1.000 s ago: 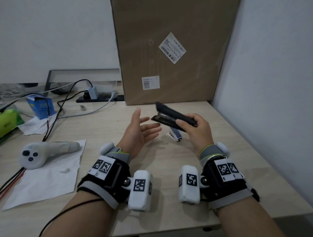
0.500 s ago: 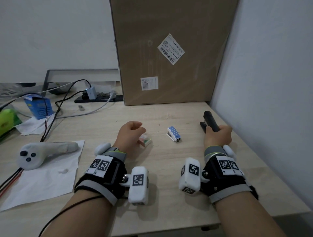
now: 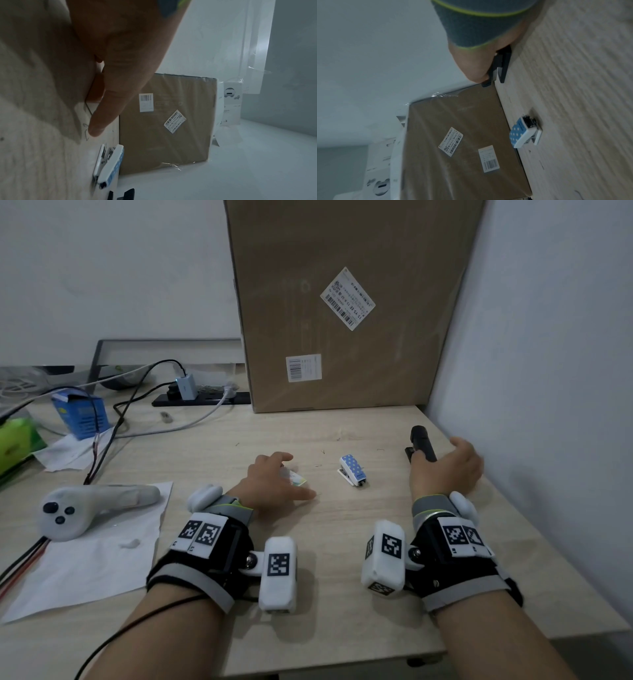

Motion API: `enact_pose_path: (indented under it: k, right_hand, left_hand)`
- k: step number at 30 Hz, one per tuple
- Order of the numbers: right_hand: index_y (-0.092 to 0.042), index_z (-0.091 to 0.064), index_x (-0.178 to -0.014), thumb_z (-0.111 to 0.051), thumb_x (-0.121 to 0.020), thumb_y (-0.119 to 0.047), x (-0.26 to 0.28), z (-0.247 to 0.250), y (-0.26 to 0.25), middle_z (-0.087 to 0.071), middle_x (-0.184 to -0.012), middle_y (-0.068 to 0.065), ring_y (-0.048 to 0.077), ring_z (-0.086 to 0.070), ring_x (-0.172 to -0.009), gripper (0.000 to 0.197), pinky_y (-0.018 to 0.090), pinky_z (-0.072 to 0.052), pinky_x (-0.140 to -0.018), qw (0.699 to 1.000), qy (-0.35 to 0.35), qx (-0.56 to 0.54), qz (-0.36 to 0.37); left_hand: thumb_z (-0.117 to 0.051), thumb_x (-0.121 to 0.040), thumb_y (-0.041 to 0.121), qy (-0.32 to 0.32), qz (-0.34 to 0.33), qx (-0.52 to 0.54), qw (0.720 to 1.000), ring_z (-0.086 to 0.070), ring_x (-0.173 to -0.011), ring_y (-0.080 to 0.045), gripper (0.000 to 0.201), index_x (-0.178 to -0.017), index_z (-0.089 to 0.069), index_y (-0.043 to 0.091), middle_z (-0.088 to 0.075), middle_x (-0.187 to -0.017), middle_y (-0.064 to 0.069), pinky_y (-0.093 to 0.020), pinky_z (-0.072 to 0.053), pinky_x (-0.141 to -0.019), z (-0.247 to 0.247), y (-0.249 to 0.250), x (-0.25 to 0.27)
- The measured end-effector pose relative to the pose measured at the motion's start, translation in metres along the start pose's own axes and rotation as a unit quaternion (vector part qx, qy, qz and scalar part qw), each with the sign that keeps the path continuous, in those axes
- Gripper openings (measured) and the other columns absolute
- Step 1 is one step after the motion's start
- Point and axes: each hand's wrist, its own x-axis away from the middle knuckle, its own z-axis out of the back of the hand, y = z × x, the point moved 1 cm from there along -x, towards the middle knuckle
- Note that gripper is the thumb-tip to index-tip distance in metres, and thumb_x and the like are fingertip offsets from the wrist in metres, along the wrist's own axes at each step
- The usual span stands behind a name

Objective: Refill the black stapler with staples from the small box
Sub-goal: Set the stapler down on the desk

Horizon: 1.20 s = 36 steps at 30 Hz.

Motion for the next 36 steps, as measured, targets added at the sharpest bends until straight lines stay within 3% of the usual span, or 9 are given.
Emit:
enact_pose_path:
  k: [2, 5, 10, 12, 14, 16, 19, 24, 36]
  right_hand:
    - [-0.005, -0.058, -0.108, -0.062, -0.072, -0.005, 0.003, -0.001, -0.007, -0.058, -0.115, 0.018, 0.034, -0.049, -0.11, 0.037, 0.029, -0.032, -0.092, 0.992, 0.024, -0.08, 0.097]
    - [-0.008, -0.064, -0.095, -0.059, -0.074, 0.001, 0.012, -0.009, -0.015, -0.062, -0.099, 0.012, 0.023, -0.055, -0.088, 0.024, 0.031, -0.043, -0.083, 0.971, -0.082, -0.145, 0.17]
    - [-0.018, -0.065, -0.109, -0.063, -0.079, -0.008, 0.032, -0.018, -0.017, -0.061, -0.111, -0.008, 0.008, -0.052, -0.105, 0.032, 0.021, -0.038, -0.087, 0.911, -0.356, -0.103, 0.18]
    - [-0.019, -0.063, -0.116, -0.063, -0.08, -0.008, 0.036, -0.018, -0.018, -0.057, -0.115, -0.009, 0.004, -0.047, -0.108, 0.038, 0.015, -0.036, -0.09, 0.886, -0.414, -0.084, 0.191]
    - [-0.019, -0.061, -0.121, -0.061, -0.081, -0.006, 0.037, -0.019, -0.017, -0.056, -0.12, -0.007, 0.005, -0.047, -0.111, 0.042, 0.002, -0.033, -0.084, 0.869, -0.45, -0.074, 0.193]
    - [-0.017, -0.06, -0.123, -0.059, -0.082, -0.003, 0.037, -0.021, -0.015, -0.057, -0.127, -0.002, 0.009, -0.049, -0.116, 0.044, 0.001, -0.031, -0.084, 0.86, -0.467, -0.06, 0.197]
    - [-0.016, -0.06, -0.124, -0.058, -0.082, 0.001, 0.036, -0.022, -0.014, -0.057, -0.13, 0.003, 0.009, -0.05, -0.112, 0.046, 0.002, -0.032, -0.085, 0.861, -0.463, -0.052, 0.202]
    - [-0.019, -0.06, -0.122, -0.062, -0.08, -0.004, 0.036, -0.021, -0.015, -0.059, -0.125, 0.003, 0.012, -0.053, -0.097, 0.045, 0.02, -0.039, -0.088, 0.878, -0.44, -0.049, 0.182]
    - [-0.019, -0.056, -0.126, -0.068, -0.08, -0.015, 0.035, -0.021, -0.015, -0.057, -0.124, 0.005, 0.014, -0.054, -0.096, 0.048, 0.019, -0.038, -0.083, 0.89, -0.422, -0.032, 0.17]
  left_hand:
    - [-0.08, -0.064, 0.047, 0.007, 0.001, 0.003, 1.0, -0.039, -0.126, -0.026, 0.086, -0.136, -0.038, 0.026, -0.039, -0.136, -0.008, -0.042, -0.037, -0.106, 0.0, -0.002, -0.001]
    - [-0.081, -0.064, 0.039, 0.019, -0.011, 0.046, 0.999, -0.049, -0.116, -0.022, 0.084, -0.135, -0.04, 0.023, -0.047, -0.129, -0.005, -0.038, -0.041, -0.101, 0.0, -0.004, -0.001]
    - [-0.081, -0.068, 0.017, 0.045, -0.058, 0.151, 0.986, -0.056, -0.106, -0.015, 0.073, -0.131, -0.043, 0.017, -0.057, -0.125, -0.001, -0.024, -0.042, -0.087, 0.001, -0.003, -0.001]
    - [-0.078, -0.071, 0.01, 0.038, -0.073, 0.166, 0.983, -0.053, -0.11, -0.012, 0.069, -0.132, -0.044, 0.014, -0.056, -0.133, -0.004, -0.016, -0.042, -0.087, 0.0, -0.004, -0.002]
    - [-0.074, -0.076, 0.006, 0.03, -0.085, 0.162, 0.983, -0.049, -0.113, -0.009, 0.066, -0.134, -0.043, 0.01, -0.052, -0.138, -0.006, -0.001, -0.039, -0.08, 0.0, -0.006, -0.003]
    - [-0.071, -0.078, 0.006, 0.025, -0.092, 0.147, 0.985, -0.048, -0.118, -0.01, 0.066, -0.136, -0.041, 0.009, -0.049, -0.142, -0.007, 0.002, -0.036, -0.076, -0.001, -0.006, -0.003]
    - [-0.074, -0.077, 0.01, 0.028, -0.087, 0.13, 0.987, -0.046, -0.124, -0.012, 0.072, -0.139, -0.04, 0.013, -0.047, -0.142, -0.007, -0.009, -0.032, -0.084, -0.001, -0.007, -0.004]
    - [-0.075, -0.076, 0.014, 0.043, -0.077, 0.128, 0.988, -0.047, -0.109, -0.008, 0.066, -0.135, -0.045, 0.011, -0.051, -0.137, -0.008, -0.012, -0.032, -0.084, 0.005, -0.013, -0.006]
    - [-0.08, -0.072, 0.022, 0.06, -0.07, 0.123, 0.988, -0.051, -0.103, -0.007, 0.063, -0.127, -0.052, 0.014, -0.059, -0.126, -0.003, -0.014, -0.033, -0.084, 0.003, -0.013, -0.005]
